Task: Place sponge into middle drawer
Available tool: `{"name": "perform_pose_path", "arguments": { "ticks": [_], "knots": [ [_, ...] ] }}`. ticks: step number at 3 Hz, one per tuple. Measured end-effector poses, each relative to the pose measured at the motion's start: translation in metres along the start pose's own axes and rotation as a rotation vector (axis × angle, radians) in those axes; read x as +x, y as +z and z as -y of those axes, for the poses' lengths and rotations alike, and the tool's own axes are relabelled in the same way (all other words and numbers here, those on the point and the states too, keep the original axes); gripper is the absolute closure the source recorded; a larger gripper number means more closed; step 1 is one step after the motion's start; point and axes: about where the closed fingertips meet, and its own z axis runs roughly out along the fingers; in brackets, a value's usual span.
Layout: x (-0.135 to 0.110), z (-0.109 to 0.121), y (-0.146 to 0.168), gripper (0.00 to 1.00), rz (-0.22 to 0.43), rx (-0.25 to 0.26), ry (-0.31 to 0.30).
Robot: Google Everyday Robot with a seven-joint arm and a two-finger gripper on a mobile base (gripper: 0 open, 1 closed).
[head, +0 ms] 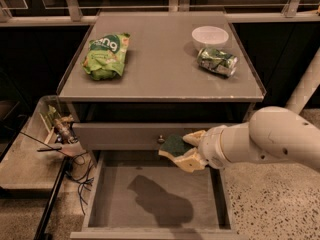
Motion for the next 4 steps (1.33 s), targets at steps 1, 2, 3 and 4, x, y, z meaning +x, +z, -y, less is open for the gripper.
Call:
{"name": "perform_pose_path", "arguments": {
  "ticks": [1, 2, 3, 4],
  "knots": [
    [0.02, 0.001, 0.021, 1.0, 0.04, 0.038, 0.012],
    [0.036, -0.004, 0.047, 1.0, 0.097, 0.035, 0.004],
    [0.048, -0.005, 0.072, 1.0, 0.128, -0.004, 0.019],
    [0.049, -0.006, 0.075, 1.0, 0.125, -0.009, 0.022]
  ]
}}
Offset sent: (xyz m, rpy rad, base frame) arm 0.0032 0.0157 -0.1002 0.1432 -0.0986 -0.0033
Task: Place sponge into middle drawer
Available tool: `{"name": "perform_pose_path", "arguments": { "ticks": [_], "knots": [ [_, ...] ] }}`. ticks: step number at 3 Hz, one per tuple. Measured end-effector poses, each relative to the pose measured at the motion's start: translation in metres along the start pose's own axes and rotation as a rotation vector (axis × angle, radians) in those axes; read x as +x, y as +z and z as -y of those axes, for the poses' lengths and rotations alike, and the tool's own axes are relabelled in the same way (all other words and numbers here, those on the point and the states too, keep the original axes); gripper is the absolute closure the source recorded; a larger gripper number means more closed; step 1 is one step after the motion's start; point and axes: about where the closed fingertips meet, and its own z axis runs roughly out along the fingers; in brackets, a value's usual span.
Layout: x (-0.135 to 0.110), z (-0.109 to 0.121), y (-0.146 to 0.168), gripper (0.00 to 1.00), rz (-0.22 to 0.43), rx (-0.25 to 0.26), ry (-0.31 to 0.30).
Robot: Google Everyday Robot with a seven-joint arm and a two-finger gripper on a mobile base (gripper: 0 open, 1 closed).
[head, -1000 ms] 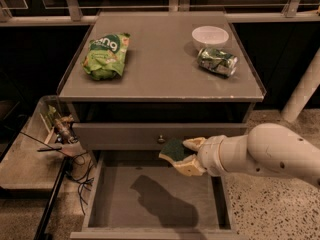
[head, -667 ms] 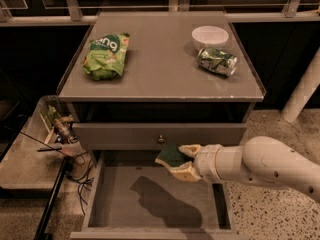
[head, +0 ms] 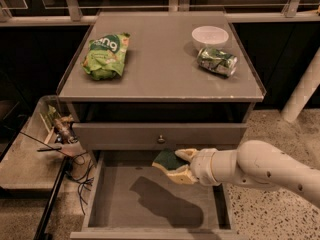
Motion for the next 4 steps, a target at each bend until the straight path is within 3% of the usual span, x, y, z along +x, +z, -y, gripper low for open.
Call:
{"name": "perform_pose_path", "arguments": {
  "ticks": [3, 4],
  "knots": [
    [0.066, 0.013, 0.058, 1.0, -0.024, -0.024, 0.104],
    [0.088, 0.016, 0.082, 1.0, 0.002, -0.031, 0.105]
  ]
}}
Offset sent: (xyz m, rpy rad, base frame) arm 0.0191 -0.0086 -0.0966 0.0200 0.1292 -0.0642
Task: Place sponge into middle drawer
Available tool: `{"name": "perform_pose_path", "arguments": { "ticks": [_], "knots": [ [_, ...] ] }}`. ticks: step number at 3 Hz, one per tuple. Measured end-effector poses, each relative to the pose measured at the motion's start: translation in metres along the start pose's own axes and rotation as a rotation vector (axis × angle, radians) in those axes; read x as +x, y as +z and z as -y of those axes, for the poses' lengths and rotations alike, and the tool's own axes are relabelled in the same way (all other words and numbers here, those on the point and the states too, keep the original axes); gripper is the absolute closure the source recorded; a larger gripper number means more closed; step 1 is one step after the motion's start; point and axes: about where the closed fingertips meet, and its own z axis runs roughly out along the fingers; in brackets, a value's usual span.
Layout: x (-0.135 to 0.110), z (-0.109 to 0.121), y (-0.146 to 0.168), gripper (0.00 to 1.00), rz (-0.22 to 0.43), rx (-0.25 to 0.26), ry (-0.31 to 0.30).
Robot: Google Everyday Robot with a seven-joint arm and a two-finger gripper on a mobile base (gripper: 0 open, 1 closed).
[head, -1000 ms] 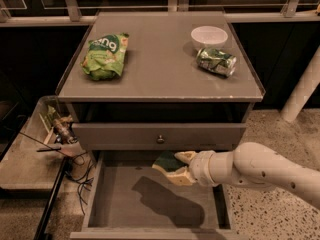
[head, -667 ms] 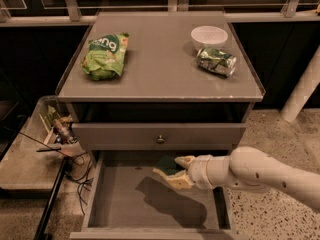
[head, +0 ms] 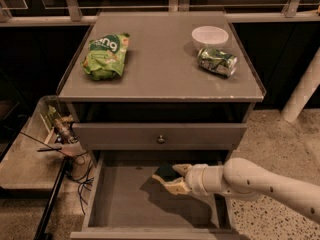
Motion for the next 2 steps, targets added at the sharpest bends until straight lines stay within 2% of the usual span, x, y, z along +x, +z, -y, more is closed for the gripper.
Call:
{"name": "perform_pose_path", "arguments": {
  "ticks": [1, 2],
  "knots": [
    [0.026, 0.003, 0.026, 1.0, 0.022, -0.015, 0.004],
    [0.052, 0.003, 0.051, 1.0, 0.018, -0.028, 0.003]
  ]
}}
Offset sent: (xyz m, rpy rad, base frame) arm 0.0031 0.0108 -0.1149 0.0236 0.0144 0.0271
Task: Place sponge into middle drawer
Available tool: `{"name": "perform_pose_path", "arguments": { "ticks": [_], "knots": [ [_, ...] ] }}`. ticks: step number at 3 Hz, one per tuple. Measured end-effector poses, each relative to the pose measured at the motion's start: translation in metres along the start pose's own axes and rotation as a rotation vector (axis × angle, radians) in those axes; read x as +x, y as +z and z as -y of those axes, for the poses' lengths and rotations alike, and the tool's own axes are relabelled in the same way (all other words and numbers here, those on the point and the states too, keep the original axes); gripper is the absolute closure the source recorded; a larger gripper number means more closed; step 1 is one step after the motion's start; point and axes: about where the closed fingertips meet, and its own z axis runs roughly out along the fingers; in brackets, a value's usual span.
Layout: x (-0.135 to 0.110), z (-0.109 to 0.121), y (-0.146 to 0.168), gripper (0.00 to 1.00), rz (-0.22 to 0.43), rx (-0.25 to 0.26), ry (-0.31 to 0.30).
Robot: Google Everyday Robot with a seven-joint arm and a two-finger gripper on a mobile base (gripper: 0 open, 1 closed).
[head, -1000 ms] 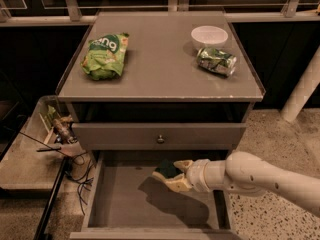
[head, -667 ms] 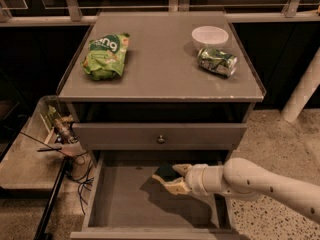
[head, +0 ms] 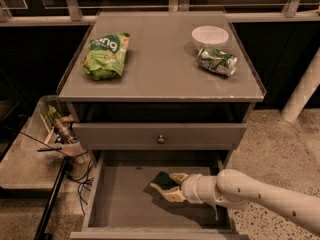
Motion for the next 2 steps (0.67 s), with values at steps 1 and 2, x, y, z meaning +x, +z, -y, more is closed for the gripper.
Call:
{"name": "perform_pose_path", "arguments": {
  "ticks": [1, 2],
  "knots": [
    [0.019, 0.005, 0.017, 1.0, -0.003, 0.004, -0.003],
    [0.031, 0.009, 0.029, 1.0, -0.011, 0.012, -0.007]
  ]
}}
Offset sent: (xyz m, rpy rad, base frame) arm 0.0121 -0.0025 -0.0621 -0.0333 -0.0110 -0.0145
